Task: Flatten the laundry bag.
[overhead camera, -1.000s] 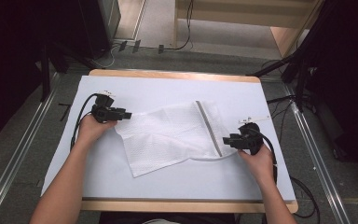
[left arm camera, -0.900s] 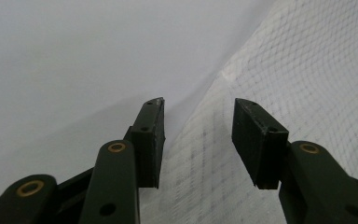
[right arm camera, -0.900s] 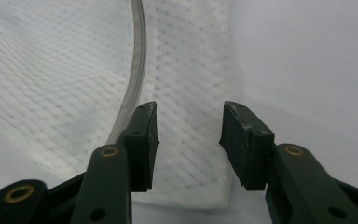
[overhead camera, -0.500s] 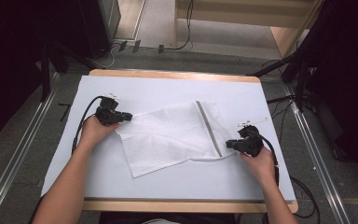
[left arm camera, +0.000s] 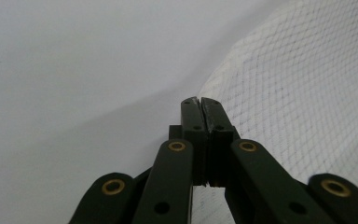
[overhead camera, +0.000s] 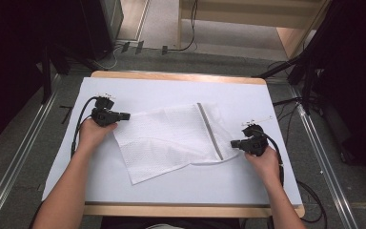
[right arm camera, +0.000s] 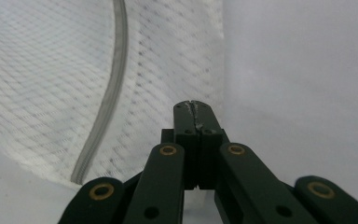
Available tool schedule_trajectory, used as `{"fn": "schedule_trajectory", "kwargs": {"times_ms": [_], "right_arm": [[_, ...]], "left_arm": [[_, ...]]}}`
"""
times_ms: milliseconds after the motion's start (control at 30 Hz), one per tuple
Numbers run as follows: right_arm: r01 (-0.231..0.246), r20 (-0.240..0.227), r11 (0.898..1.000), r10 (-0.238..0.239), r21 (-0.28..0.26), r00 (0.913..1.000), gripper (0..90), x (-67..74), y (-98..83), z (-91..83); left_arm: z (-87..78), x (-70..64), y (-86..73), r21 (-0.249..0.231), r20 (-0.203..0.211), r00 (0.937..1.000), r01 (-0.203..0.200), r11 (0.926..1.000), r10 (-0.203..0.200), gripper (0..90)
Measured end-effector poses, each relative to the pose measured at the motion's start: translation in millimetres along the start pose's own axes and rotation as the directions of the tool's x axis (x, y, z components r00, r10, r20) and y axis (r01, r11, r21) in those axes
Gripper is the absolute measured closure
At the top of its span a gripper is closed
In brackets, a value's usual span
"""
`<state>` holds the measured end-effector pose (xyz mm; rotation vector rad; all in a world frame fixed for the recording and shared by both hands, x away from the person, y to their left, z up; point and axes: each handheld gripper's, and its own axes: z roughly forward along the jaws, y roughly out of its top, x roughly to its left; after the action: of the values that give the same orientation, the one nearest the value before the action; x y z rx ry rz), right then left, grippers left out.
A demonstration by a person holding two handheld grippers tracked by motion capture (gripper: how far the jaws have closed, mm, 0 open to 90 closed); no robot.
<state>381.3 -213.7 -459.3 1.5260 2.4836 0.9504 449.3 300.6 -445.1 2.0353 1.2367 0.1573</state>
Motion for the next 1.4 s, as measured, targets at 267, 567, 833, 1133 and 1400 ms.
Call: {"fn": "schedule_trajectory", "kwargs": {"times_ms": [267, 567, 833, 1133, 1400], "right_arm": [[0.050, 0.010, 0.995, -0.050, -0.090, 0.9987, 72.1, 2.9, 20.4, 7.4], [0.076, 0.015, 0.991, -0.075, -0.109, 0.9971, 54.1, 6.9, 46.5, 31.2], [0.097, 0.048, 0.994, -0.095, -0.040, 0.9943, 90.0, 10.4, 46.0, 40.1], [0.110, -0.036, 0.994, -0.110, 0.000, 0.9932, 90.0, 30.2, 23.5, 25.8], [0.140, -0.093, 0.990, -0.138, 0.023, 0.9861, 90.0, 53.7, 3.2, 22.2]], "left_arm": [[4.6, 1.7, 0.7, -0.012, -0.029, 0.9994, 0.020, 0.9997, -0.021, 90.0], [10.5, 4.8, 1.5, -0.011, -0.034, 0.9989, 0.033, 0.9994, -0.033, 90.0], [13.0, 6.0, 6.2, -0.010, -0.020, 0.9989, 0.043, 0.9990, -0.043, 90.0], [14.9, 3.7, 15.0, -0.026, -0.031, 0.9989, 0.035, 0.9990, -0.036, 90.0], [20.8, -0.4, 22.5, -0.023, -0.032, 0.9994, 0.013, 0.9996, -0.014, 90.0]]}}
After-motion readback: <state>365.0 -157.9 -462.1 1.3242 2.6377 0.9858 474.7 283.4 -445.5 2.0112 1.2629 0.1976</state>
